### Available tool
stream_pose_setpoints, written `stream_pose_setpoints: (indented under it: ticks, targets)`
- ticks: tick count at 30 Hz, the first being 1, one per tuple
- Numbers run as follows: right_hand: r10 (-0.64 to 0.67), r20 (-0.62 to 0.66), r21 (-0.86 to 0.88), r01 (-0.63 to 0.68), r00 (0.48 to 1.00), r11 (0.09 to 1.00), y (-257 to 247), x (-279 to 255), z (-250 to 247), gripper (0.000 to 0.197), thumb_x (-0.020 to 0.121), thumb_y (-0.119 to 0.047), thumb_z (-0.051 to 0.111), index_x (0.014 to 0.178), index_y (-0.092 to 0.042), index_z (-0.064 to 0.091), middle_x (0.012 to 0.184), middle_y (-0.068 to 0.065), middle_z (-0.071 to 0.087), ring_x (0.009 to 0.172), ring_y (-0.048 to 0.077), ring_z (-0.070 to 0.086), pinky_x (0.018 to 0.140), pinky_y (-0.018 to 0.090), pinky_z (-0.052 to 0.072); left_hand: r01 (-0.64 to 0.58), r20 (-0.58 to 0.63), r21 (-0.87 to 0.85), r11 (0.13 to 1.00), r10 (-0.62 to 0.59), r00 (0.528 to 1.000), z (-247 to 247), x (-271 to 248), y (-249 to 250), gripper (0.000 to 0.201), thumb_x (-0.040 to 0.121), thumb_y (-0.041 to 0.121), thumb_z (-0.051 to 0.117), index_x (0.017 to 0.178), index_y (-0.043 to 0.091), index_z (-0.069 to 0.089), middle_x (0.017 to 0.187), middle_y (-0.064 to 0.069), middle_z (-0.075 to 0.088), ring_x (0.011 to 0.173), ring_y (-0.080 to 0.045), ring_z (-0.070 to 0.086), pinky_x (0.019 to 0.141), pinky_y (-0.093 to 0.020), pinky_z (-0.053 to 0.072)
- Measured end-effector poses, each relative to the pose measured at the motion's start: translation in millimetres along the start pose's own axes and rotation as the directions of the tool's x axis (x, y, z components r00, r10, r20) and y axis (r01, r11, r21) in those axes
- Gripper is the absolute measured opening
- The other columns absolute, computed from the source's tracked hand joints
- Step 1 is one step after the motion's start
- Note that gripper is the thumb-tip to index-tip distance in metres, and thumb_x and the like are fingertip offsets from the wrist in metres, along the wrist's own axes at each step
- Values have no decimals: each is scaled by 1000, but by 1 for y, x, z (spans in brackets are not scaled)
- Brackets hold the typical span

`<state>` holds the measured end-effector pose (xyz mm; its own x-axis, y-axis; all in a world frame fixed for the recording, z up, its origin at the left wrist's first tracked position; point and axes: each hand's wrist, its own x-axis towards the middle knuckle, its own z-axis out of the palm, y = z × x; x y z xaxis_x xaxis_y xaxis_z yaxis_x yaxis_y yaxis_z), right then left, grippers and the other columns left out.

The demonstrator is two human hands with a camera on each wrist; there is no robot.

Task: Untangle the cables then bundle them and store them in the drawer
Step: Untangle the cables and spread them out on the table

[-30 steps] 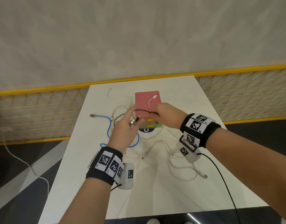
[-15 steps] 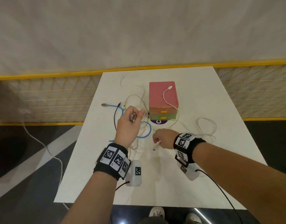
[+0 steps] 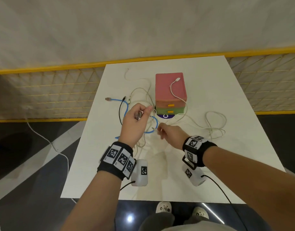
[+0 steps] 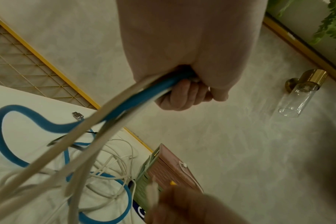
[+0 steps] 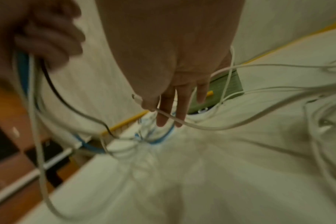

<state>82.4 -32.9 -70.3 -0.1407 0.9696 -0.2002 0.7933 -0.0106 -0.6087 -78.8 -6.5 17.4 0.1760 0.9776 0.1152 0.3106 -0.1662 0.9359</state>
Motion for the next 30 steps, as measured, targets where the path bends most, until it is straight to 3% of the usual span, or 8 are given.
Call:
stream_pose_setpoints:
  ticks: [4, 7, 9, 12, 19, 24, 27, 30]
  targets:
    - [-29, -192, 531, 128, 981, 838, -33, -15, -29, 20, 100, -16, 44, 94, -2, 57, 67, 2, 56, 62, 20, 58, 72, 38, 54, 62, -63, -66, 996, -66, 996, 0, 5, 2, 10, 93, 38, 61, 88, 31, 66, 76, 12, 64, 67, -9, 45, 65, -21, 43]
    - [-50, -274, 638, 221, 960, 738, -51, -29, -46, 19, 100, -11, 42, 94, 1, 55, 65, 2, 53, 56, 17, 52, 58, 27, 49, 52, 35, -54, 997, -51, 998, 11, 6, 10, 18, 92, 36, 62, 85, 20, 64, 65, 11, 54, 58, -8, 44, 58, -24, 41]
    - [-76, -295, 626, 253, 952, 738, -57, -35, -51, 17, 100, -12, 41, 91, -6, 54, 66, 2, 55, 54, 15, 50, 55, 24, 45, 50, 114, -72, 996, -42, 993, 20, 9, 15, 30, 93, 34, 62, 81, 7, 55, 62, -1, 50, 49, -7, 41, 52, -24, 37]
    - [-96, -258, 594, 236, 962, 769, -51, -40, -55, 19, 101, -14, 40, 91, -8, 55, 66, 2, 53, 53, 9, 48, 55, 20, 43, 84, 76, -156, 984, -73, 994, 26, 18, 26, 32, 97, 34, 56, 71, 16, 48, 48, 8, 44, 41, -8, 37, 48, -26, 32]
    - [-204, -242, 411, 291, 948, 864, -42, -46, -62, 25, 102, -16, 36, 82, -12, 51, 74, -1, 49, 69, 9, 47, 74, 29, 46, 96, 103, -352, 931, -64, 993, 38, 26, 47, 35, 96, 40, 53, 67, 20, 48, 54, 0, 41, 62, -25, 44, 66, -42, 39]
    - [-158, -161, 168, 185, 974, 968, 0, -55, -69, 24, 102, -19, 34, 80, -21, 44, 70, -12, 45, 67, 8, 44, 71, 26, 39, 116, 104, -592, 798, -67, 992, 17, 34, 76, 37, 98, 31, 53, 65, 23, 41, 51, 8, 25, 41, -7, 19, 37, -16, 18]
    - [-64, -209, 199, 107, 976, 974, 17, -60, -84, 24, 101, -23, 38, 80, -17, 48, 69, -4, 46, 63, 10, 43, 68, 25, 37, 46, 109, -403, 914, -2, 994, 6, 35, 75, 22, 91, 23, 66, 72, 23, 55, 53, 7, 32, 40, -8, 23, 38, -16, 20]
    - [-105, -320, 220, 182, 942, 958, 1, -58, -105, 24, 100, -18, 42, 79, -24, 52, 66, -10, 47, 58, -1, 47, 61, 14, 33, -83, 263, 32, 996, 72, 962, 21, 27, 73, 7, 88, 32, 69, 95, 29, 69, 67, 19, 52, 56, -3, 46, 47, -14, 39]
